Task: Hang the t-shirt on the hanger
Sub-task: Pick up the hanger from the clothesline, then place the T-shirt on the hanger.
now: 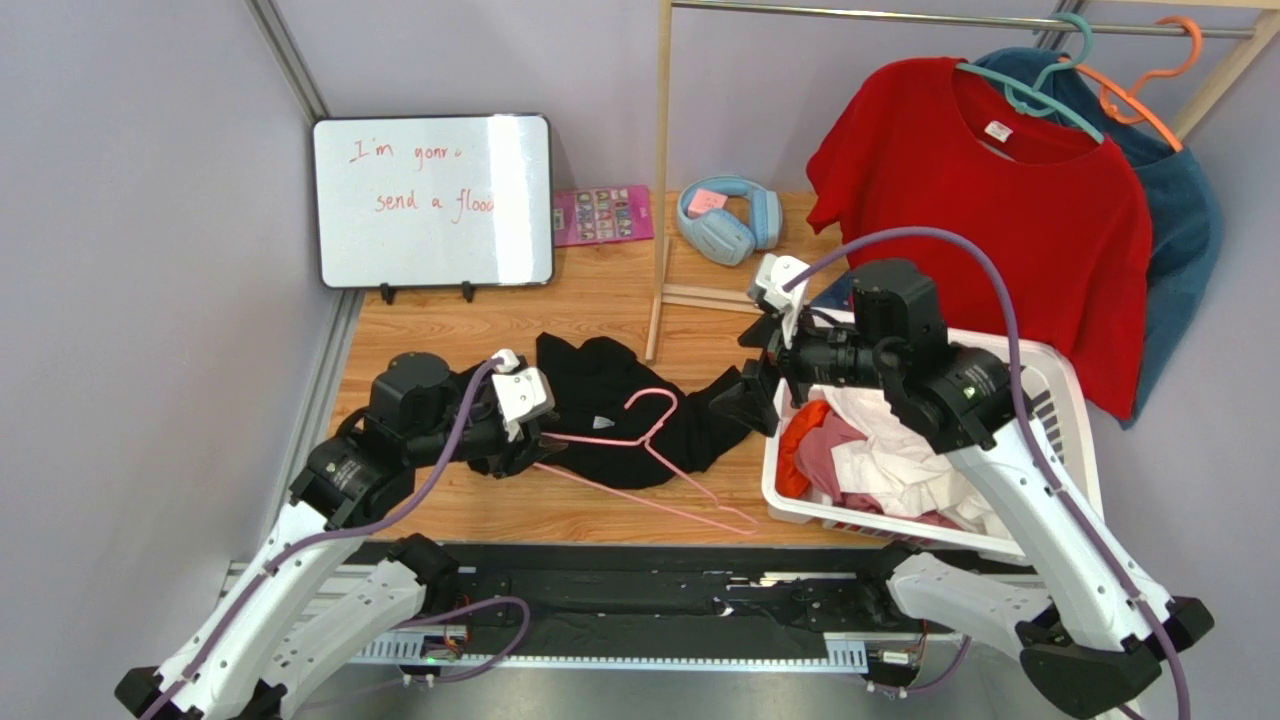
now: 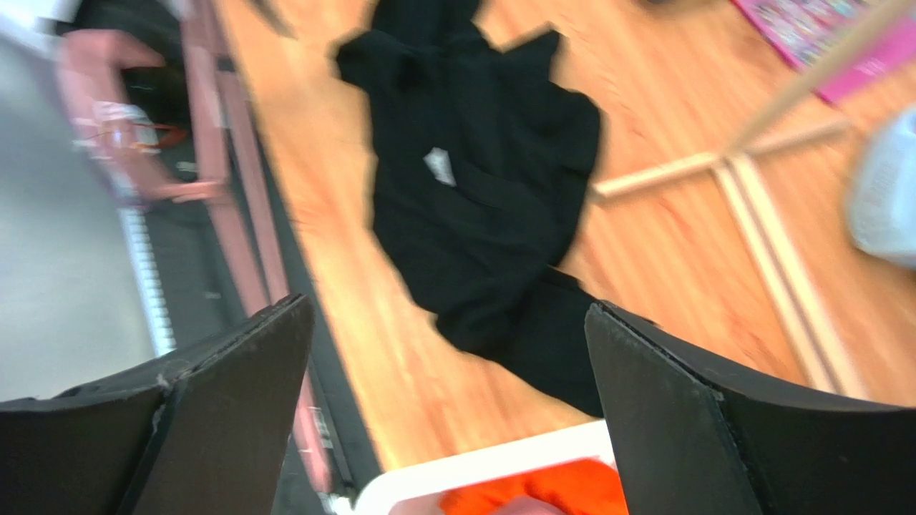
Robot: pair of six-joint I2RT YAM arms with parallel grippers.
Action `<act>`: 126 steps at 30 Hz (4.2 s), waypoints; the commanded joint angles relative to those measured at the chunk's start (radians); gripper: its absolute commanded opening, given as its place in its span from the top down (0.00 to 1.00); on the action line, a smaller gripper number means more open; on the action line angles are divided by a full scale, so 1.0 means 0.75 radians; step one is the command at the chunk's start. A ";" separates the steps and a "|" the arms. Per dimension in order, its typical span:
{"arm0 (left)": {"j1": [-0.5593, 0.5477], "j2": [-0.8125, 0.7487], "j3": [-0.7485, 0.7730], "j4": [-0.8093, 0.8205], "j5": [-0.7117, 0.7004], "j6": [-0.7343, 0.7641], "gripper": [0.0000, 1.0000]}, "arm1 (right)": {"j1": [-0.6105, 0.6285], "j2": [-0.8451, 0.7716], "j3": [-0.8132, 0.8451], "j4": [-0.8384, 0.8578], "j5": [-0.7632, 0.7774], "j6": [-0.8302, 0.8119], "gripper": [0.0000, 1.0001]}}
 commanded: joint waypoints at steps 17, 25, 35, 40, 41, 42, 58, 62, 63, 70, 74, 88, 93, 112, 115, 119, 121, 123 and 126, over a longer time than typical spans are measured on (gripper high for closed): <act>0.093 0.089 0.066 0.143 0.027 -0.317 1.00 | 0.311 0.194 -0.164 0.574 -0.124 0.220 0.22; 0.120 0.091 0.052 0.157 0.039 -0.359 1.00 | 0.352 0.237 -0.127 0.547 -0.164 0.116 0.94; 0.279 0.119 0.189 -0.016 0.092 -0.276 0.20 | 0.217 0.204 -0.002 0.210 -0.061 -0.322 1.00; 0.492 0.146 0.240 -0.108 0.202 -0.076 0.19 | 0.172 0.298 0.143 -0.054 -0.041 -0.604 1.00; 0.515 0.178 0.244 -0.167 0.227 -0.019 0.20 | 0.172 0.317 0.192 -0.139 -0.037 -0.657 1.00; 0.537 0.193 0.246 -0.198 0.282 0.051 0.22 | 0.174 0.337 0.221 -0.177 -0.031 -0.733 1.00; 0.676 0.549 0.115 -0.274 0.401 1.129 0.41 | 0.172 0.652 0.475 -0.500 0.084 -0.924 1.00; 0.676 0.614 0.066 -0.256 0.364 1.268 0.40 | 0.176 0.691 0.472 -0.463 0.127 -0.903 1.00; 0.676 0.637 0.060 -0.252 0.358 1.315 0.39 | 0.176 0.711 0.483 -0.465 0.135 -0.903 1.00; 0.676 0.698 0.001 -0.196 0.333 1.395 0.37 | 0.186 0.777 0.521 -0.502 0.215 -0.928 1.00; 0.676 0.729 -0.003 -0.184 0.337 1.395 0.37 | 0.213 0.783 0.517 -0.482 0.276 -0.897 1.00; 0.676 0.747 -0.020 -0.137 0.325 1.397 0.36 | 0.252 0.812 0.522 -0.427 0.497 -0.858 1.00; 0.676 0.754 -0.018 -0.133 0.327 1.397 0.36 | 0.252 0.818 0.505 -0.475 0.507 -0.885 1.00; 0.674 0.782 -0.028 -0.121 0.335 1.404 0.48 | 0.252 0.800 0.464 -0.533 0.432 -0.920 1.00; 0.670 0.776 -0.028 -0.149 0.358 1.426 0.49 | 0.254 0.830 0.497 -0.529 0.426 -0.912 1.00; 0.631 0.780 -0.044 -0.184 0.348 1.444 0.50 | 0.270 0.879 0.534 -0.508 0.419 -0.897 1.00; 0.617 0.780 -0.057 -0.184 0.344 1.447 0.51 | 0.278 0.900 0.544 -0.506 0.413 -0.891 1.00; 0.615 0.790 -0.061 -0.184 0.348 1.438 0.54 | 0.287 0.910 0.556 -0.490 0.403 -0.875 1.00; 0.615 0.803 -0.055 -0.182 0.352 1.412 0.55 | 0.291 0.933 0.583 -0.478 0.383 -0.844 1.00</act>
